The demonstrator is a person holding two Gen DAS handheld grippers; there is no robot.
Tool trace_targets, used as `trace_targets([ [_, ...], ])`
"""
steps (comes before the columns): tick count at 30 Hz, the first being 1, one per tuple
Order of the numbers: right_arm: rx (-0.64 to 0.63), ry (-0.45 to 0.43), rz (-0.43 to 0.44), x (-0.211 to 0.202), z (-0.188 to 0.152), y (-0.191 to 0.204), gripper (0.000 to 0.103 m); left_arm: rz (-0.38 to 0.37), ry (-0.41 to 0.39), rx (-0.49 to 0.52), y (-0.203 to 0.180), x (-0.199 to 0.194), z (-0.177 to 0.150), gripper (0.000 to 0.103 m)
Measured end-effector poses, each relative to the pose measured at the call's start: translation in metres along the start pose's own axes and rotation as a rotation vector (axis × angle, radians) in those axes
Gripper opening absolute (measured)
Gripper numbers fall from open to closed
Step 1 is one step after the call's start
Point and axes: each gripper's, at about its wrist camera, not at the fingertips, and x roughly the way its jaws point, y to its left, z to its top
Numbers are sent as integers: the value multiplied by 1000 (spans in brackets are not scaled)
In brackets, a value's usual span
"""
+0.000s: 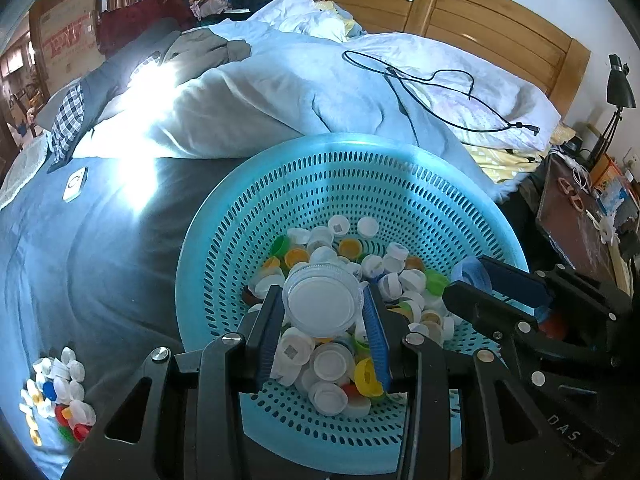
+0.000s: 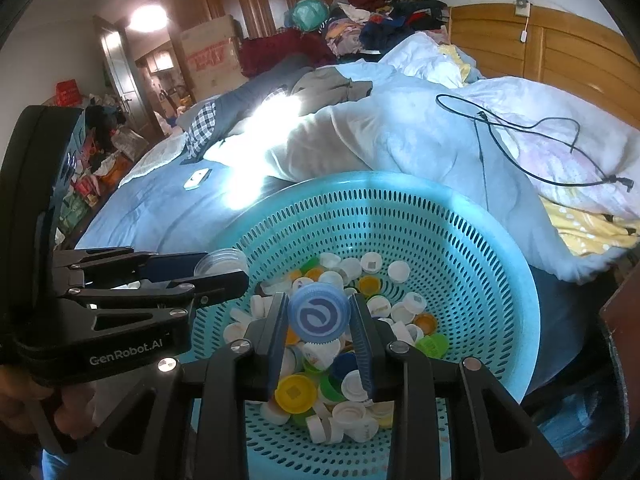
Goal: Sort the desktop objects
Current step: 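Carry the clear lid and blue cap over the blue basket, then open both grippers to drop the lid and blue cap into the basket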
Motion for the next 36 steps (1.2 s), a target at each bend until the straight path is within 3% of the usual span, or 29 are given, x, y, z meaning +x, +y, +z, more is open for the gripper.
trace_targets([
  [17, -5, -1, -15, 4, 0, 3, 34, -5, -4, -13, 7, 4, -5, 35],
  [18, 0, -4, -14, 4, 1, 2, 35, -9, -2, -10, 6, 4, -5, 35],
  [20, 18, -13, -10, 1, 1, 1, 52, -7, -5, -2, 7, 2, -6, 38],
  [26, 18, -24, -20, -4, 1, 7, 57, -11, -21, -22, 17, -9, -12, 40],
  [32, -14, -50, 18, -14, -2, 36, 63, 22, -85, -66, 58, -35, -33, 40],
  [36, -76, -22, 56, -8, -12, 68, 66, 125, -128, -157, 133, -57, -83, 40],
])
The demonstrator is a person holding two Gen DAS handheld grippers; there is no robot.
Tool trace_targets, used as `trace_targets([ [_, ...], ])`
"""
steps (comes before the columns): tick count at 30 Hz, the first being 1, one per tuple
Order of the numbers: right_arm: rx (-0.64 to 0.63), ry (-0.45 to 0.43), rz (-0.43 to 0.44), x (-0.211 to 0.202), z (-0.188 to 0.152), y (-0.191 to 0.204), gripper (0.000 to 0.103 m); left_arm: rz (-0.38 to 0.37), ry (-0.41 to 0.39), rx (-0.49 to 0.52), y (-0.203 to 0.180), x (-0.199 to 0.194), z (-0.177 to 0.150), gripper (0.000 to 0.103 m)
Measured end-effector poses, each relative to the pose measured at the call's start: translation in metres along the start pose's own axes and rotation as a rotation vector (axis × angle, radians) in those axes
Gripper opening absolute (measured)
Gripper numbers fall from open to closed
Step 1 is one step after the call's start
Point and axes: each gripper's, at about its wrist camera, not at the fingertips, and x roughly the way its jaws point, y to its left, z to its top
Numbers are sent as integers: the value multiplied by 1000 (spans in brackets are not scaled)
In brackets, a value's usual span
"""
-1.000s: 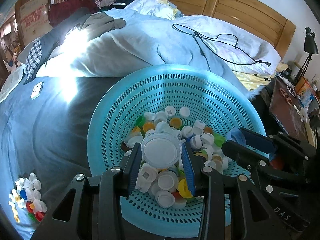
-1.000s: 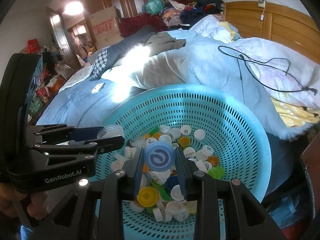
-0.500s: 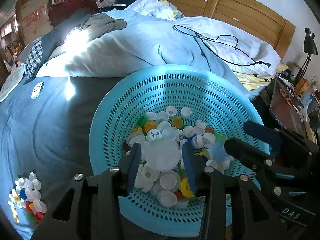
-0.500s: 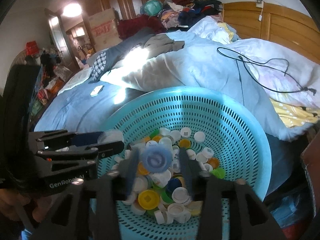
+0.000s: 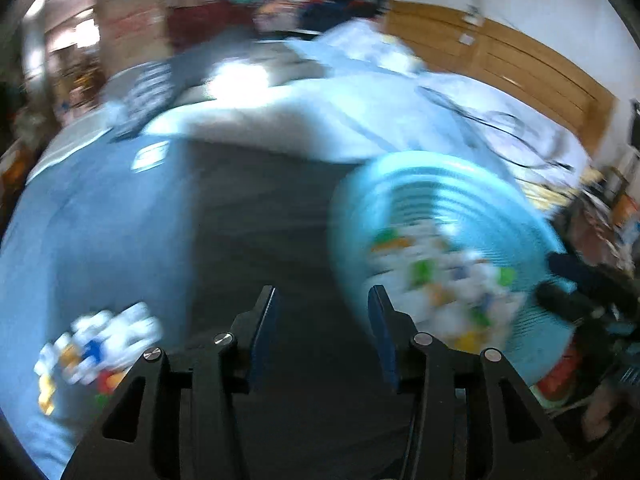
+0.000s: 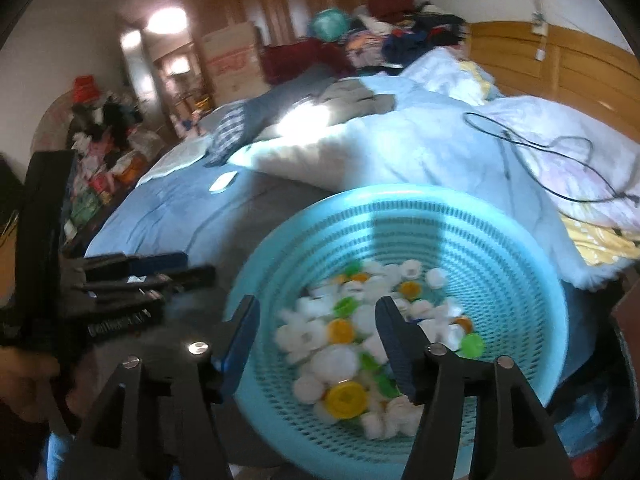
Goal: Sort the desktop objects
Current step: 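Open both grippers to drop the lid and blue cap into the basket, then reach to the pile and grasp a yellow cap with the left gripper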
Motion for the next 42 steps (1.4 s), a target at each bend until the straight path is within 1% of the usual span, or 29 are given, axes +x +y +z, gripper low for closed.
trace_targets([
  [2, -24, 22, 25, 7, -4, 17, 66, 71, -17, -64, 50, -8, -26, 40],
  [3, -35, 31, 35, 12, -7, 24, 66, 133, -24, -111, 84, -14, -43, 40],
  [4, -46, 42, 46, 16, -8, 31, 66, 173, -29, -146, 108, -19, -58, 40],
  [5, -59, 55, 59, 21, -10, 39, 66, 222, -35, -208, 145, -27, -80, 40],
  [6, -75, 68, 72, 27, -13, 49, 66, 262, -36, -256, 173, -34, -96, 40],
  [7, -88, 78, 82, 31, -14, 57, 67, 285, -37, -287, 190, -38, -107, 41],
  [9, -120, 98, 101, 41, -17, 75, 67, 340, -45, -377, 237, -50, -137, 46],
  [10, -135, 108, 109, 45, -19, 84, 67, 357, -51, -405, 253, -53, -147, 49],
  [11, -148, 118, 117, 49, -21, 92, 67, 368, -52, -436, 269, -56, -158, 49],
  [13, -180, 138, 132, 58, -24, 112, 67, 347, -31, -466, 294, -52, -173, 49],
  [14, -198, 150, 141, 62, -26, 123, 67, 342, -23, -464, 299, -50, -177, 49],
  [16, -222, 161, 150, 67, -29, 138, 67, 297, -13, -439, 305, -41, -183, 49],
  [19, -250, 180, 159, 74, -34, 159, 67, 283, -5, -407, 306, -32, -183, 49],
  [22, -273, 203, 167, 80, -38, 177, 67, 294, 26, -400, 311, -17, -181, 49],
  [26, -320, 220, 188, 84, -43, 199, 67, 317, 18, -399, 317, -10, -180, 48],
  [27, -333, 223, 197, 86, -43, 205, 67, 321, 19, -399, 318, -9, -180, 46],
  [28, -345, 225, 206, 87, -44, 209, 67, 334, 17, -391, 317, -9, -181, 31],
  [29, -356, 227, 214, 89, -45, 215, 63, 338, 17, -387, 316, -9, -181, 24],
  [30, -368, 233, 225, 92, -45, 221, 61, 330, 13, -391, 315, -10, -181, 24],
  [31, -378, 237, 240, 96, -45, 227, 55, 326, 0, -396, 314, -13, -181, 24],
  [32, -388, 237, 254, 99, -45, 234, 52, 324, -15, -403, 311, -17, -181, 24],
  [36, -430, 237, 324, 120, -45, 268, 50, 298, -47, -445, 307, -28, -187, 24],
  [40, -500, 226, 387, 143, -46, 308, 49, 282, -38, -470, 309, -25, -193, 24],
  [42, -546, 235, 425, 157, -49, 327, 49, 276, -41, -479, 310, -24, -193, 24],
])
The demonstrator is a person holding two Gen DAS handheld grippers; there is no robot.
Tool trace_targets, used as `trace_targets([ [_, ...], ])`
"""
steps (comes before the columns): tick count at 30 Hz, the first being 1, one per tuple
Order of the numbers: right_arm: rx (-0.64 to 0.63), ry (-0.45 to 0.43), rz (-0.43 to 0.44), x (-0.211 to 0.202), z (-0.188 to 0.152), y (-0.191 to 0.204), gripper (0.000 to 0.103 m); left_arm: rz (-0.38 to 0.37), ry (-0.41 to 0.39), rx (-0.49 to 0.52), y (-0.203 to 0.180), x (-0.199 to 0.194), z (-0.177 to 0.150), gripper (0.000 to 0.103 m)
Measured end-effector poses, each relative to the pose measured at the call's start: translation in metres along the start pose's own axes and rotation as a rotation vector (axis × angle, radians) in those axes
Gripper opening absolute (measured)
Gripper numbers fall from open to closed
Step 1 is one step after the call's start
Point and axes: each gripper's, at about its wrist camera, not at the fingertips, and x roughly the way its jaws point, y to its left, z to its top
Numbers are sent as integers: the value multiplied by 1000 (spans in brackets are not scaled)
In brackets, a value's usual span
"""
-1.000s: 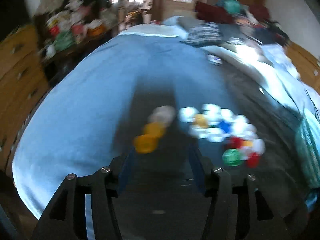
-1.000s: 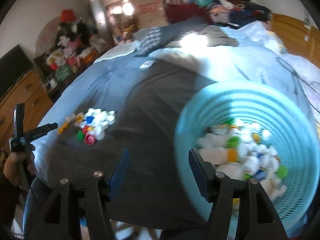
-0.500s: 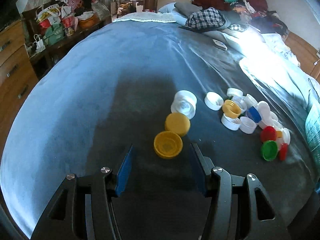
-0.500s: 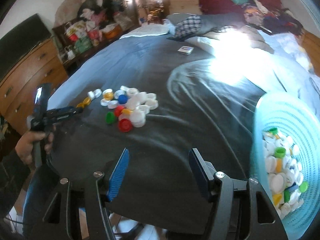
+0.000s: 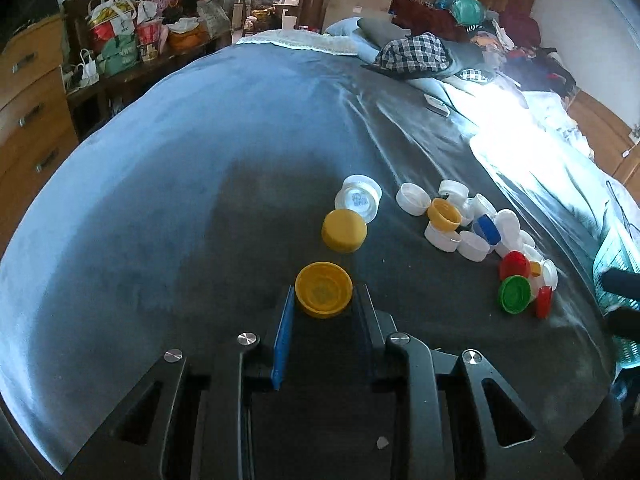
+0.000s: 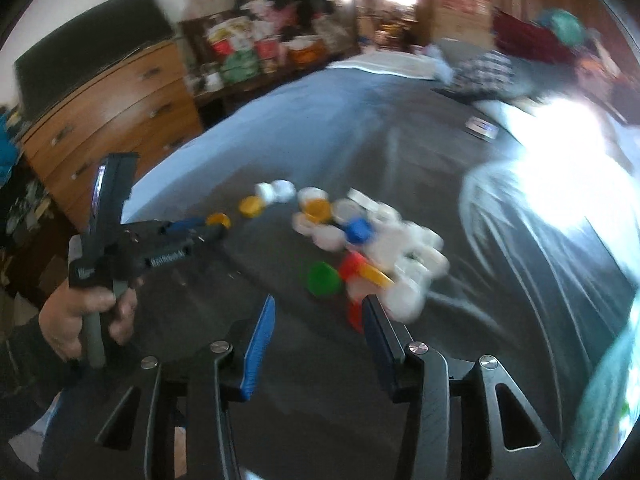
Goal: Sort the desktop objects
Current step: 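Reach to the pile and grasp a yellow cap with the left gripper, then lower the right gripper onto the green cap and close it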
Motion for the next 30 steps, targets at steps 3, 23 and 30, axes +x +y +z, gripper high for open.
trace_targets([
  [3, 20, 77, -4, 34, 5, -1, 49, -15, 0, -9, 1, -1, 1, 24],
  [23, -50, 55, -26, 72, 3, -1, 49, -55, 6, -36, 6, -1, 0, 24],
  [30, -16, 67, -7, 95, 7, -12, 49, -56, 8, -33, 5, 1, 1, 24],
])
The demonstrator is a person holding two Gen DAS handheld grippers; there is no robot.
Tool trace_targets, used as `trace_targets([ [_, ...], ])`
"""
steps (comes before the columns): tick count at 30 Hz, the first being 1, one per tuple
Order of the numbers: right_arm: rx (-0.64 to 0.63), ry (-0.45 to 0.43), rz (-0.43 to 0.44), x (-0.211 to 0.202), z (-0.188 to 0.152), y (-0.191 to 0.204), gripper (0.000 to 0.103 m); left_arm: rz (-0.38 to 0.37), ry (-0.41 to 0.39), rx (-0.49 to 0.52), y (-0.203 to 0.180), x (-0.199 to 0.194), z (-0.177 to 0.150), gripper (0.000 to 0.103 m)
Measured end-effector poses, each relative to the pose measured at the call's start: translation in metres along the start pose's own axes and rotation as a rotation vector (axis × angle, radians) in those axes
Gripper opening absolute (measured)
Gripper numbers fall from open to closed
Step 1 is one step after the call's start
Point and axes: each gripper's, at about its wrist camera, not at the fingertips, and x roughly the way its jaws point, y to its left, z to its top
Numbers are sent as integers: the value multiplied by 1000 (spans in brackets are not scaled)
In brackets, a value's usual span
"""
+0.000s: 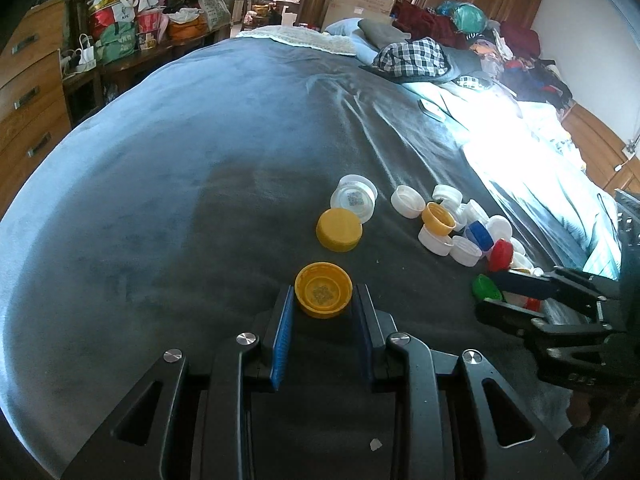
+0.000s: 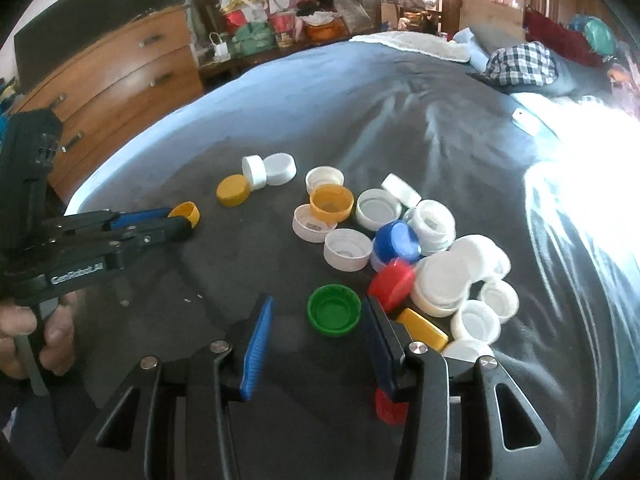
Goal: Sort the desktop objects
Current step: 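Lower the right gripper onto the green cap and close it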
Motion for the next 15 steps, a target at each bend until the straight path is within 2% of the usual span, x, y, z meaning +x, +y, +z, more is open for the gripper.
trace_targets([
  [5, 19, 13, -10, 8, -5, -7, 45, 2, 2, 0, 1, 0, 1, 24],
  [10, 25, 14, -27, 5, -5, -9, 26, 7, 1, 5, 0, 1, 1, 24],
  [13, 27, 3, -26, 5, -4, -8, 26, 11, 3, 8, 0, 3, 1, 24],
  [15, 21, -14, -13, 5, -3, -7, 39, 16, 3, 11, -1, 4, 1, 24],
])
